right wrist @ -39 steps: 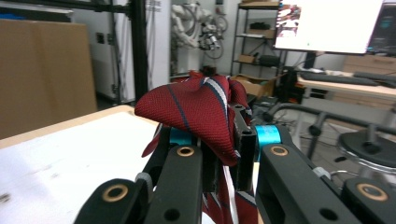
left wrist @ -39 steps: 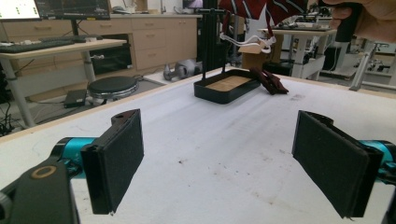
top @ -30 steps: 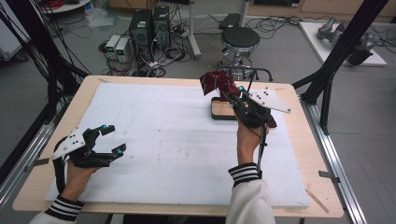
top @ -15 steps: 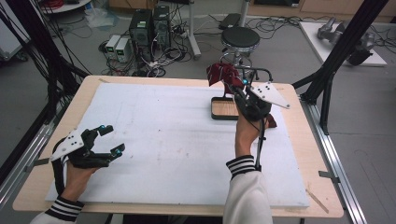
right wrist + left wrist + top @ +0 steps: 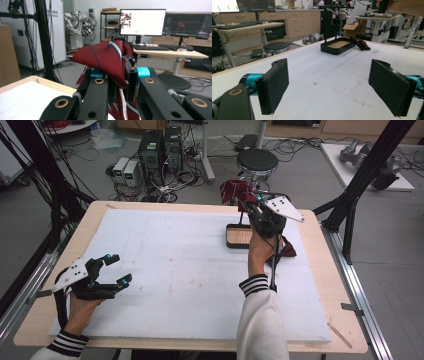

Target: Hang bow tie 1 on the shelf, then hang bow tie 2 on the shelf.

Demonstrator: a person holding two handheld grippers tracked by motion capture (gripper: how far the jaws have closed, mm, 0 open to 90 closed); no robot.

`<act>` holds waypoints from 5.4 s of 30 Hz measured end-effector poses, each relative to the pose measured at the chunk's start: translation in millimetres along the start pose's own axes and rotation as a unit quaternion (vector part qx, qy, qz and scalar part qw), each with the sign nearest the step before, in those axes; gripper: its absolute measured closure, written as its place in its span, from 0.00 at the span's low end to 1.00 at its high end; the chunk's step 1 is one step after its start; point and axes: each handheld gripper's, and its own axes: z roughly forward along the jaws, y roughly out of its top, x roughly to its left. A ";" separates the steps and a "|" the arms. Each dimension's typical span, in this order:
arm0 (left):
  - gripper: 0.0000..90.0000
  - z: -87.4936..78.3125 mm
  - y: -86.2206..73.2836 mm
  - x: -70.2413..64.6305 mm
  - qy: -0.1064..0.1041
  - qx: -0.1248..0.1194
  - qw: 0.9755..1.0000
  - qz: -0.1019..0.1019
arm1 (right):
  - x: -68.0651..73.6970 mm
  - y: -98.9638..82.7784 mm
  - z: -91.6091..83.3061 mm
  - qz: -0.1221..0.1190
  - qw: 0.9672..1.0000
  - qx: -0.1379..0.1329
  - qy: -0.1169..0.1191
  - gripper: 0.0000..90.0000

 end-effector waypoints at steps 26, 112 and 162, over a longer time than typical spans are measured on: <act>0.19 -0.3 -0.4 0.3 -0.004 -0.007 1.000 -0.005 | 18.1 -20.3 41.6 0.044 0.996 0.040 0.063 0.94; 0.19 -6.6 -3.1 1.9 -0.001 -0.013 1.000 -0.008 | 2.8 -73.4 37.8 0.043 0.977 0.185 0.101 0.12; 0.19 -5.0 -14.0 -1.2 0.019 -0.014 1.000 -0.010 | -37.5 -98.9 -130.3 0.011 0.995 0.063 0.082 0.12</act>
